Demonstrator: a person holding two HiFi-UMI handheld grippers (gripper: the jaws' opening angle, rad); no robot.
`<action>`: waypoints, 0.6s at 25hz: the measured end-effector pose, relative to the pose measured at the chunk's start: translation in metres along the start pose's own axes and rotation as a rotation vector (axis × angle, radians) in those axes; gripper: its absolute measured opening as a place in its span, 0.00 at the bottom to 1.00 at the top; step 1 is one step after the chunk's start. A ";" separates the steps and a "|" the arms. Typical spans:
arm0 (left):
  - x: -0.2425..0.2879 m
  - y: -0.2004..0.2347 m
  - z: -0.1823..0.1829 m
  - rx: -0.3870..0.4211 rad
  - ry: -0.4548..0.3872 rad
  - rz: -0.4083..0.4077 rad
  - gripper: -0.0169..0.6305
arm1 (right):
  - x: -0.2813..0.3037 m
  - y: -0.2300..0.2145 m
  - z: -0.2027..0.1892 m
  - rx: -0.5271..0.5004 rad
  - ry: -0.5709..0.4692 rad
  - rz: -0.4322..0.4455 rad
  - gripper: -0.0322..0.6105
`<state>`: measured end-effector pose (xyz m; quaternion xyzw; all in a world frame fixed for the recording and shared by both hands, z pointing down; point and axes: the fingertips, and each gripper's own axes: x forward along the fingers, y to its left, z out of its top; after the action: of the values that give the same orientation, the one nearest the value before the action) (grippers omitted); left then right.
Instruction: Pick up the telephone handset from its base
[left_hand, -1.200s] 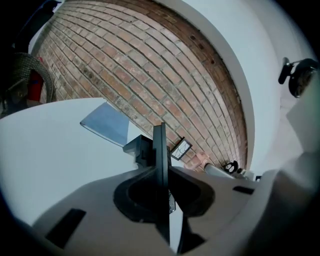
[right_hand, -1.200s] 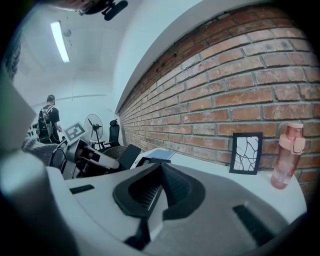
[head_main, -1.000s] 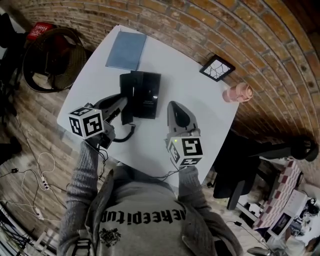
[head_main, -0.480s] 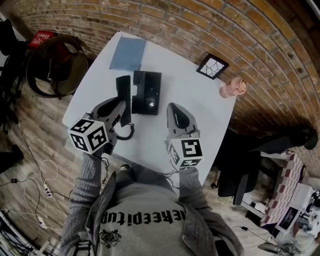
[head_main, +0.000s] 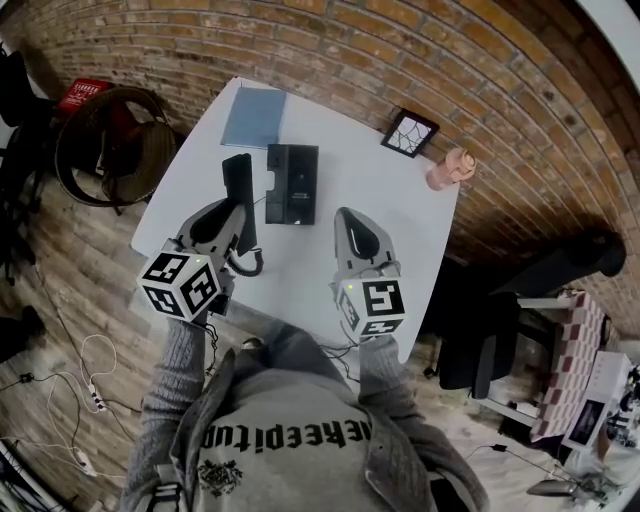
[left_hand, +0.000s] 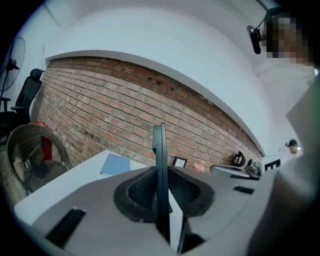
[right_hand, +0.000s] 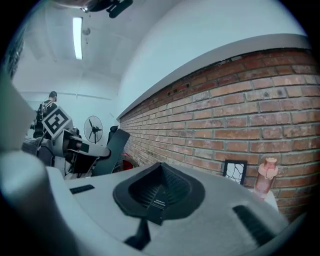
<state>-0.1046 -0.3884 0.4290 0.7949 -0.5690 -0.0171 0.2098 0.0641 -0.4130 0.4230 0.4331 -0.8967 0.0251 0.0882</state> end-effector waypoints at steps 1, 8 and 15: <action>-0.004 -0.001 0.003 0.016 -0.011 0.010 0.13 | -0.004 0.002 0.003 -0.005 -0.005 -0.004 0.06; -0.034 -0.012 0.020 0.076 -0.078 0.041 0.13 | -0.026 0.012 0.017 -0.026 -0.031 -0.031 0.06; -0.064 -0.022 0.032 0.133 -0.127 0.061 0.13 | -0.050 0.024 0.031 -0.046 -0.056 -0.055 0.06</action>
<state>-0.1161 -0.3344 0.3787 0.7866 -0.6051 -0.0232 0.1204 0.0715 -0.3634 0.3847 0.4560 -0.8868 -0.0101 0.0739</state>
